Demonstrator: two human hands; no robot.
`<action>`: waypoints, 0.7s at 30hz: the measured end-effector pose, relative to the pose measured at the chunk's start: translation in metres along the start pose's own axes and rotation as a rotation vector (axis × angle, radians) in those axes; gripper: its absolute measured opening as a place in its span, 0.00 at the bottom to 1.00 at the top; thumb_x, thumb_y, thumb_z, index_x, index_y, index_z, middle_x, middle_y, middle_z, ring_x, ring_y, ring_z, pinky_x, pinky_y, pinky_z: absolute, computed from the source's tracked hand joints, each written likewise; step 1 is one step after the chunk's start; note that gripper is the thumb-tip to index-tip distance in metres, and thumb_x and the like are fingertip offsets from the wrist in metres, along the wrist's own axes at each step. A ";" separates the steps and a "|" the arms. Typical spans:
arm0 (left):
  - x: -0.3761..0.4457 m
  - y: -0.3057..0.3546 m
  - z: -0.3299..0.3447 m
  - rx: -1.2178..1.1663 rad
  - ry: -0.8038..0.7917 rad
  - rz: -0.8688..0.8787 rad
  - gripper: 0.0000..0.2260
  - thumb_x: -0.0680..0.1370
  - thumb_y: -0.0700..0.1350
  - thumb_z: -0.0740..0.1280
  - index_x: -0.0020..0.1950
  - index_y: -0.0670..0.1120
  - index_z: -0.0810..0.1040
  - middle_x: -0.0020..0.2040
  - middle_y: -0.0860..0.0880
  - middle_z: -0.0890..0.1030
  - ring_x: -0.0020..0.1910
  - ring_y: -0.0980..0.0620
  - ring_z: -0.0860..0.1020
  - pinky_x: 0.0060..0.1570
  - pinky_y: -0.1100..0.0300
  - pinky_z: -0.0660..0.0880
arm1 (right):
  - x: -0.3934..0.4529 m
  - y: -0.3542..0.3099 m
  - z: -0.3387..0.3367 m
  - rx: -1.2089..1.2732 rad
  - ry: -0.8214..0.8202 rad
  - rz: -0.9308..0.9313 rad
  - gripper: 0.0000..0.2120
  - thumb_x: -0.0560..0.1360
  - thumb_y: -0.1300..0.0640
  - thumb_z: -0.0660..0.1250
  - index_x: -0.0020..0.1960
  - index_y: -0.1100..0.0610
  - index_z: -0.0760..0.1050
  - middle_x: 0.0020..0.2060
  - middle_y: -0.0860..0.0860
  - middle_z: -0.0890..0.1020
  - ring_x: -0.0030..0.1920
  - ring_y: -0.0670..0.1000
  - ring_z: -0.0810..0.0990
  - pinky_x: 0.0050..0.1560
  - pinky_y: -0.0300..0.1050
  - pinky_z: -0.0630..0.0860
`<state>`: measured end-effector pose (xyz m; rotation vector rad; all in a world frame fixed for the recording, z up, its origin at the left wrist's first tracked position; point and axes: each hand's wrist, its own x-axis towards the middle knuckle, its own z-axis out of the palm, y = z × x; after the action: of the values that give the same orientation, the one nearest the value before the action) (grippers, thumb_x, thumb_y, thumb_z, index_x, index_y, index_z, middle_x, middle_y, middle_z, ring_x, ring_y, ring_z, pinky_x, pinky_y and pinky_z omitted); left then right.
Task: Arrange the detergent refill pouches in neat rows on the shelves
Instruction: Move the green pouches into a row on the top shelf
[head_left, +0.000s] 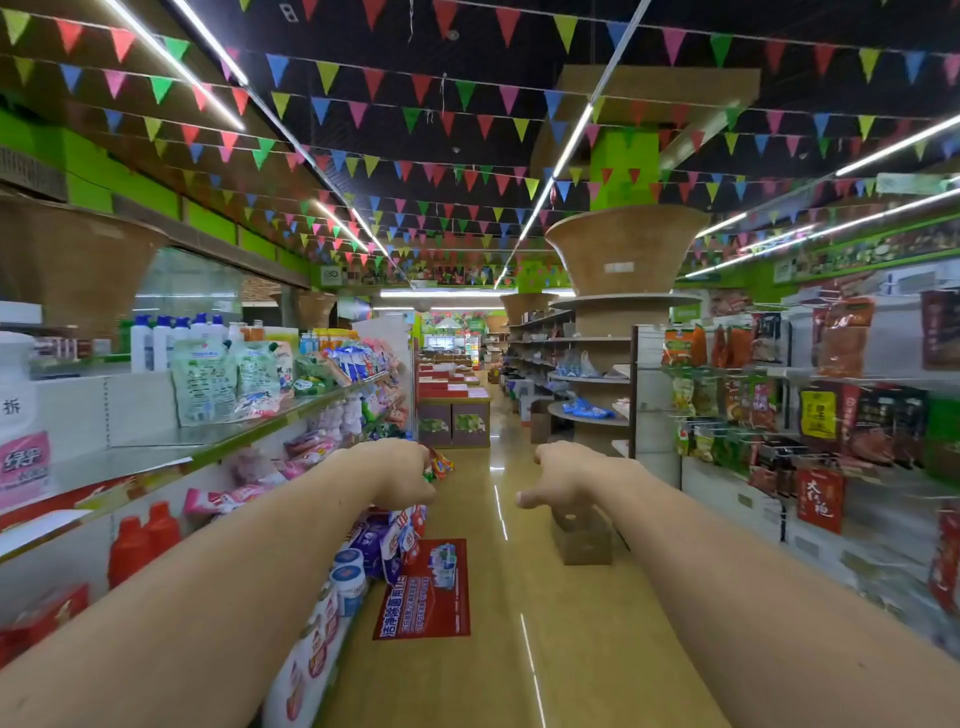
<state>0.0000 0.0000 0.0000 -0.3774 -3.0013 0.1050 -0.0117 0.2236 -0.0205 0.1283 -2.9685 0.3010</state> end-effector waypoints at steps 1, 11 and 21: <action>0.002 0.002 0.000 0.006 -0.010 -0.004 0.26 0.78 0.56 0.61 0.72 0.45 0.67 0.68 0.44 0.73 0.64 0.44 0.74 0.61 0.50 0.73 | 0.000 0.001 -0.001 0.001 -0.006 0.003 0.33 0.69 0.39 0.70 0.67 0.57 0.70 0.62 0.55 0.76 0.59 0.56 0.77 0.53 0.49 0.76; 0.038 0.028 0.012 0.017 -0.017 -0.021 0.27 0.78 0.56 0.60 0.75 0.47 0.64 0.67 0.44 0.74 0.61 0.44 0.75 0.57 0.52 0.74 | 0.035 0.034 0.011 0.017 -0.016 -0.035 0.33 0.68 0.39 0.70 0.66 0.56 0.70 0.61 0.55 0.76 0.57 0.55 0.77 0.51 0.49 0.76; 0.171 -0.002 0.041 0.009 -0.047 -0.014 0.25 0.78 0.56 0.60 0.72 0.45 0.68 0.66 0.44 0.75 0.59 0.44 0.76 0.58 0.50 0.75 | 0.164 0.052 0.042 0.054 -0.022 -0.028 0.33 0.68 0.39 0.70 0.66 0.55 0.69 0.61 0.54 0.77 0.55 0.54 0.77 0.48 0.46 0.75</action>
<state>-0.1699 0.0388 -0.0225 -0.3579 -3.0485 0.1283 -0.1839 0.2545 -0.0444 0.1811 -2.9784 0.3792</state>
